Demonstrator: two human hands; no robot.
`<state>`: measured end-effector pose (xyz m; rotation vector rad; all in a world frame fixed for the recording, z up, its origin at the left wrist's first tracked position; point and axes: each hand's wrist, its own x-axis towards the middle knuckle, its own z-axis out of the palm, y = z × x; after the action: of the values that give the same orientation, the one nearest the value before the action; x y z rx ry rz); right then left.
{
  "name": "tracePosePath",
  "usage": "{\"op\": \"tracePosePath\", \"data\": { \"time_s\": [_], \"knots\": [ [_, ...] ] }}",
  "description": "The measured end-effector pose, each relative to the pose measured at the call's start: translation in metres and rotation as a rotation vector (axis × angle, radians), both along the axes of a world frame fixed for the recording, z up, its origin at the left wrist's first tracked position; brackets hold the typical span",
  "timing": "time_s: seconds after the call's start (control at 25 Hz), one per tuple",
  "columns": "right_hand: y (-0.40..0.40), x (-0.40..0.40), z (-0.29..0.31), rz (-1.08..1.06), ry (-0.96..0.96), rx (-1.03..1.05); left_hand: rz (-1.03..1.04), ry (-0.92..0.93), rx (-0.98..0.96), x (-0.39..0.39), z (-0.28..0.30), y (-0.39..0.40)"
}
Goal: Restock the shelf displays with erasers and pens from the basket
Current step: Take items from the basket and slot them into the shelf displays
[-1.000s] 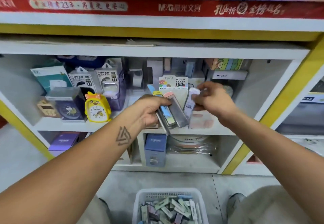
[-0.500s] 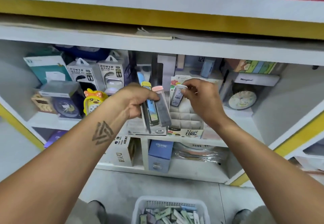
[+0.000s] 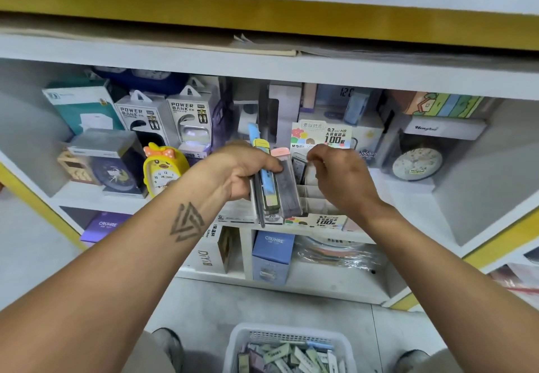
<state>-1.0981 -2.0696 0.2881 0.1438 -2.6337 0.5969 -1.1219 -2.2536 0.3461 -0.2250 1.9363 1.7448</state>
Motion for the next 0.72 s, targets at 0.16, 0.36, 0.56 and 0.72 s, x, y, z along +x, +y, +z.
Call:
{"op": "tracePosePath", "data": {
  "time_s": [0.16, 0.36, 0.56, 0.72],
  "knots": [
    [-0.005, 0.007, 0.019, 0.079, -0.17, -0.604, -0.034, 0.005, -0.012, 0.002, -0.002, 0.007],
    [-0.009, 0.014, 0.024, 0.176, -0.268, -0.711, -0.075, 0.014, 0.023, 0.006, -0.001, 0.012],
    [0.0, 0.015, 0.033, 0.177, -0.333, -0.815, -0.09, 0.029, 0.052, 0.007, 0.001, 0.009],
    [0.001, 0.017, 0.035, 0.167, -0.317, -0.784, -0.091, 0.036, 0.073, 0.006, 0.0, 0.008]
  ]
}}
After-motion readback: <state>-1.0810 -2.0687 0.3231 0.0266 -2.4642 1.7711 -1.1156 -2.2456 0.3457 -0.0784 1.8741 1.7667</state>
